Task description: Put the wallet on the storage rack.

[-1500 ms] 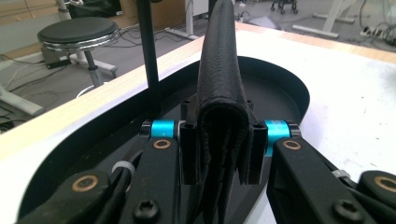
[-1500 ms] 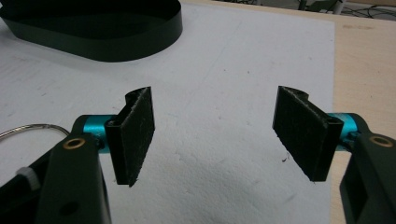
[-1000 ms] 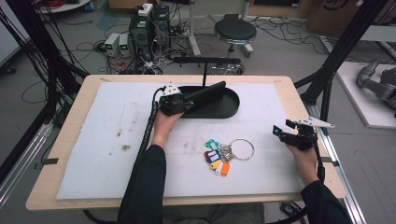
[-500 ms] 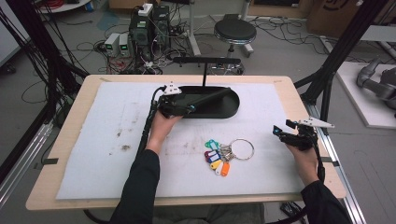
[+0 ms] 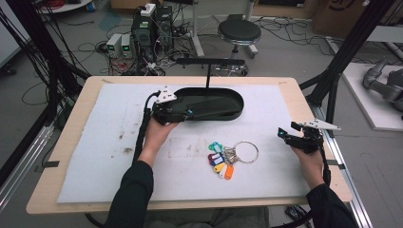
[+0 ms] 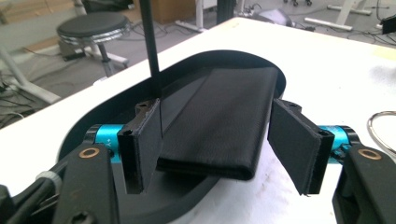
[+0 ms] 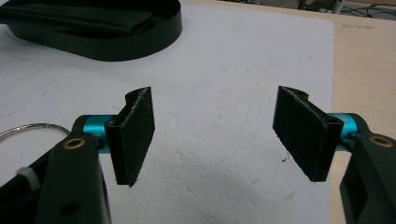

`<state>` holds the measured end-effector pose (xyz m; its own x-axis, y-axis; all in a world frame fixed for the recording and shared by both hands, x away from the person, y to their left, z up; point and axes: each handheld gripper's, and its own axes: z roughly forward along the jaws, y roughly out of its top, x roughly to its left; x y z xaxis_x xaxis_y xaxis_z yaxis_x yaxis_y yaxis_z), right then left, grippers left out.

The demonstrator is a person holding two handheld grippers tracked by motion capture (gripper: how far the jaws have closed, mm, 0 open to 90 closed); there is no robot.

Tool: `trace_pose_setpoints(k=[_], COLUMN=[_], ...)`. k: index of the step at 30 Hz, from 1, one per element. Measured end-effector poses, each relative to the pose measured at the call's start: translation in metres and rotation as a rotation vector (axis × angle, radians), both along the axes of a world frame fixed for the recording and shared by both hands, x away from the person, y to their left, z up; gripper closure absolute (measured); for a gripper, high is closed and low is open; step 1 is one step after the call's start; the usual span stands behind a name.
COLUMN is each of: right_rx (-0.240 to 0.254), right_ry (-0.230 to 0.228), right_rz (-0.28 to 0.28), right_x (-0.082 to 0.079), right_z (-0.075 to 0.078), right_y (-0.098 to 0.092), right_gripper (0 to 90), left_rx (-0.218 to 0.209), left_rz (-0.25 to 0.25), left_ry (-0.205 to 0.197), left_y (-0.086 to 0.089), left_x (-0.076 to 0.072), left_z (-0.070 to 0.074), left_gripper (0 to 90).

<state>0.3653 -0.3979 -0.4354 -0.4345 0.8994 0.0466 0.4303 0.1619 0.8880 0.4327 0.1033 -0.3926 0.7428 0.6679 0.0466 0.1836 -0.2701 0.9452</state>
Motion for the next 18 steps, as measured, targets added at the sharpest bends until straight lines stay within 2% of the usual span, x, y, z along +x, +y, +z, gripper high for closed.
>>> trace_pose_setpoints(k=[4,5,8,10,11,12,13,18], right_rx=[-0.003,-0.002,-0.005,-0.004,-0.004,-0.003,-0.003,0.001], right_ry=[-0.001,0.001,-0.002,-0.003,-0.003,-0.005,-0.005,0.000], right_rz=[0.002,0.000,0.005,0.003,0.003,0.003,0.003,0.004], right_x=[0.000,-0.001,-0.001,-0.001,-0.001,-0.002,-0.002,-0.004], right_z=[0.001,0.001,0.001,0.002,0.002,0.002,0.002,0.003], right_y=[0.002,0.002,0.003,0.003,0.003,0.002,0.002,0.002], right_gripper=[29.8,29.9,29.9,29.8,29.8,29.8,29.8,29.2], left_rx=[-0.008,-0.007,-0.012,-0.022,-0.022,-0.024,-0.024,-0.036], left_rz=[0.006,0.013,0.013,0.030,0.030,0.042,0.042,0.072], left_ry=[-0.003,-0.018,-0.022,-0.029,-0.029,-0.027,-0.027,-0.025], left_y=[0.011,0.018,0.027,0.040,0.040,0.050,0.050,0.073], left_x=[-0.013,-0.022,-0.032,-0.047,-0.047,-0.056,-0.056,-0.077], left_z=[0.003,0.005,0.005,0.004,0.004,0.003,0.003,-0.001], left_gripper=[33.3,33.3,32.6,31.4,31.4,31.1,29.7,28.6])
